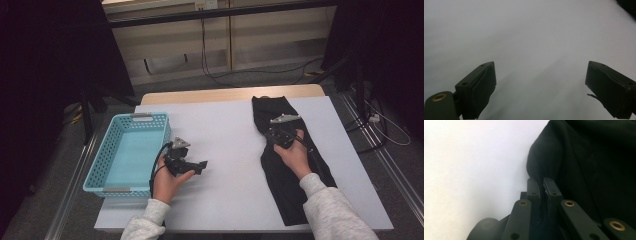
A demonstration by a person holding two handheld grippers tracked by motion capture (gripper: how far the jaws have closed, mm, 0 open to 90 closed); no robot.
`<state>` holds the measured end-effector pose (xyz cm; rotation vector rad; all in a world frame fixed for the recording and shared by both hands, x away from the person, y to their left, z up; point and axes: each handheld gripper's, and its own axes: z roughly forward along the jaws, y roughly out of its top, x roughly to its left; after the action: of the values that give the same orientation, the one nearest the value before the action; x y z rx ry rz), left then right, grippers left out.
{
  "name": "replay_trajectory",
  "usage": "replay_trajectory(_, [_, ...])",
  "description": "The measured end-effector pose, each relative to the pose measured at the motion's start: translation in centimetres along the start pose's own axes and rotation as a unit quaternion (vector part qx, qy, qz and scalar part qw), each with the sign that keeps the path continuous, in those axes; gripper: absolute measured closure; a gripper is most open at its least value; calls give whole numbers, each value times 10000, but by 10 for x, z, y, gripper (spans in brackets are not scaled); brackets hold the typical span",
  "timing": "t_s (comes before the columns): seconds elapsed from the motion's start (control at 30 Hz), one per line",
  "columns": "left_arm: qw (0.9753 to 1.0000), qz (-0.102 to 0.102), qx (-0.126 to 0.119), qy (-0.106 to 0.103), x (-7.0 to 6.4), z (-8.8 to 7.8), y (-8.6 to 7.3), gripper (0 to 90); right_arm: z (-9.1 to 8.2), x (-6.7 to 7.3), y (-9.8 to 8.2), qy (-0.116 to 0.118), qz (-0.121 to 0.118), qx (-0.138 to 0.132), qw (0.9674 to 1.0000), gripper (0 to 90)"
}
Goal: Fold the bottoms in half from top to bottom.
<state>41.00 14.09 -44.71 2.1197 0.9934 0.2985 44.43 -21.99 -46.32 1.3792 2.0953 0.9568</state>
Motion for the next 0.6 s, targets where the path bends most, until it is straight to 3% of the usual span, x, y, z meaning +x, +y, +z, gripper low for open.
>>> replay_trajectory(0.27, [10000,-5,-9,5,0,1,0,97,-4,13,2,214,-302,7,9993,849])
replay_trajectory(0.6, [10000,-26,-34,1,1,1,0,97,-5,31,3,649,-527,-7,9965,849])
